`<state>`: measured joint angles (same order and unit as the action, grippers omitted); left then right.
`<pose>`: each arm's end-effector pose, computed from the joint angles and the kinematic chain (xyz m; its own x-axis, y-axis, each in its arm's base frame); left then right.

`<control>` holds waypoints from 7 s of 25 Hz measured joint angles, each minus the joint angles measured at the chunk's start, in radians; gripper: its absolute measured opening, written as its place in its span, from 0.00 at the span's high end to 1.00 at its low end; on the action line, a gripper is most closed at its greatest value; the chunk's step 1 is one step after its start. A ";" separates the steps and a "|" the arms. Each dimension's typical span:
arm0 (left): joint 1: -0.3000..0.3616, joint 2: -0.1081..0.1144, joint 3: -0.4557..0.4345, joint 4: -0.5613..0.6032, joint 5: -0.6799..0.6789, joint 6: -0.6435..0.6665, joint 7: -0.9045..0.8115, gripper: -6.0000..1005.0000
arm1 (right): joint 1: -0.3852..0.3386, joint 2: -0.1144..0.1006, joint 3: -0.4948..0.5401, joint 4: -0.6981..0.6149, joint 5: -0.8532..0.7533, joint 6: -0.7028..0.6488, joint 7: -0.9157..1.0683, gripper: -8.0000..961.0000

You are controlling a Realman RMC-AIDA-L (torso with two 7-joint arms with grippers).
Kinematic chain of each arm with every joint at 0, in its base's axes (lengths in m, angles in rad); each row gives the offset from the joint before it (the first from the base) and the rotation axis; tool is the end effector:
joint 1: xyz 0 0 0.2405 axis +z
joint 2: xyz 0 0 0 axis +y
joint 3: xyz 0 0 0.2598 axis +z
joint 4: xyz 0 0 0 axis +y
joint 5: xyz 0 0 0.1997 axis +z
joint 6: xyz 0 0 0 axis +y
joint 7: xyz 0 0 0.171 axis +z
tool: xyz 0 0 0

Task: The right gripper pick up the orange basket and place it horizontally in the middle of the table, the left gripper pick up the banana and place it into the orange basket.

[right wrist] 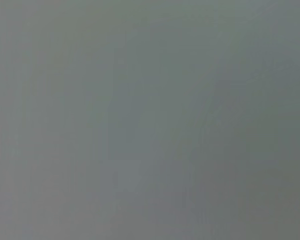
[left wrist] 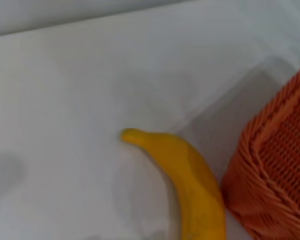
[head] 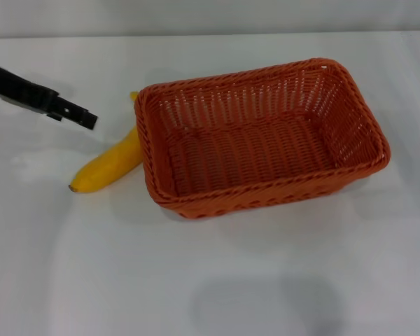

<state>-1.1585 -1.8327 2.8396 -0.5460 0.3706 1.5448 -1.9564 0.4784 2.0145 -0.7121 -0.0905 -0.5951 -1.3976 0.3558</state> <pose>-0.2411 0.4262 0.0610 0.5730 0.8184 0.0448 0.7921 -0.5389 -0.2868 0.3228 0.3654 0.0898 0.6459 0.3239 -0.6913 -0.7172 -0.0529 -0.6949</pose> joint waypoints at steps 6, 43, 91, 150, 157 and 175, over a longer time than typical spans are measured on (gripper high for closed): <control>-0.052 -0.056 0.003 -0.003 0.074 -0.053 0.003 0.15 | 0.001 0.000 0.000 0.000 0.000 -0.001 0.000 0.25; -0.111 -0.214 0.007 0.110 0.293 -0.351 0.021 0.19 | 0.000 -0.002 0.002 -0.003 0.038 0.012 0.002 0.25; -0.262 -0.093 0.009 -0.356 -0.265 0.243 0.542 0.51 | -0.014 -0.002 0.013 -0.003 0.063 0.017 0.017 0.25; 0.167 -0.235 0.006 -0.079 -1.207 -0.114 0.775 0.12 | -0.061 -0.001 0.013 0.005 0.087 0.020 0.036 0.25; 0.570 -0.196 0.004 0.257 -1.777 -0.103 0.861 0.12 | -0.070 -0.002 0.013 0.003 0.087 0.019 0.033 0.25; 0.822 -0.252 0.002 0.573 -2.149 -0.122 1.631 0.12 | -0.073 0.007 -0.001 0.038 0.078 -0.022 -0.166 0.25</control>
<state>-0.3363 -2.0842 2.8419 0.0271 -1.7785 1.4229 -0.3250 0.4050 2.0217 -0.7133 -0.0525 -0.5168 -1.4199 0.1901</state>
